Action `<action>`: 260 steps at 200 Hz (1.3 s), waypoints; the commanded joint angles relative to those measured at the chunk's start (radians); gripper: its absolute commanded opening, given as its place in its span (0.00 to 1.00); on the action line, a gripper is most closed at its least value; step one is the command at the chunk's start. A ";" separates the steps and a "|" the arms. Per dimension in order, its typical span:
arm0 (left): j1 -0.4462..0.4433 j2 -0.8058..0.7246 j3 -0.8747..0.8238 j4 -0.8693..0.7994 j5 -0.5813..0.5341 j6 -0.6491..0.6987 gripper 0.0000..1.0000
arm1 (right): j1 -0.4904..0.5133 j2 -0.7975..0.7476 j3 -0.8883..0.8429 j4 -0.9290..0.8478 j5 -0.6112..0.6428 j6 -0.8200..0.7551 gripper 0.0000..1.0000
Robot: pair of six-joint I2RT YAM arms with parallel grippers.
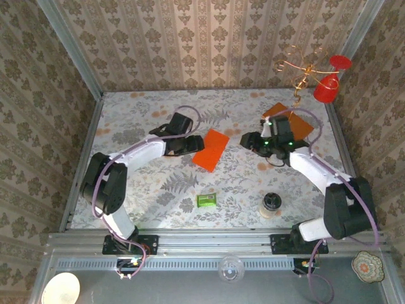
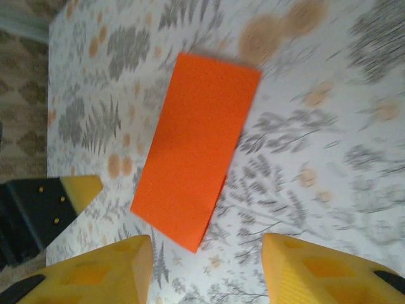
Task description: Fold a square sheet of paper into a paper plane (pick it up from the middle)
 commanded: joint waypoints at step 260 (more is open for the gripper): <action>0.087 -0.155 -0.205 0.108 0.213 -0.088 0.74 | 0.254 0.386 0.237 -0.220 0.064 -0.392 0.44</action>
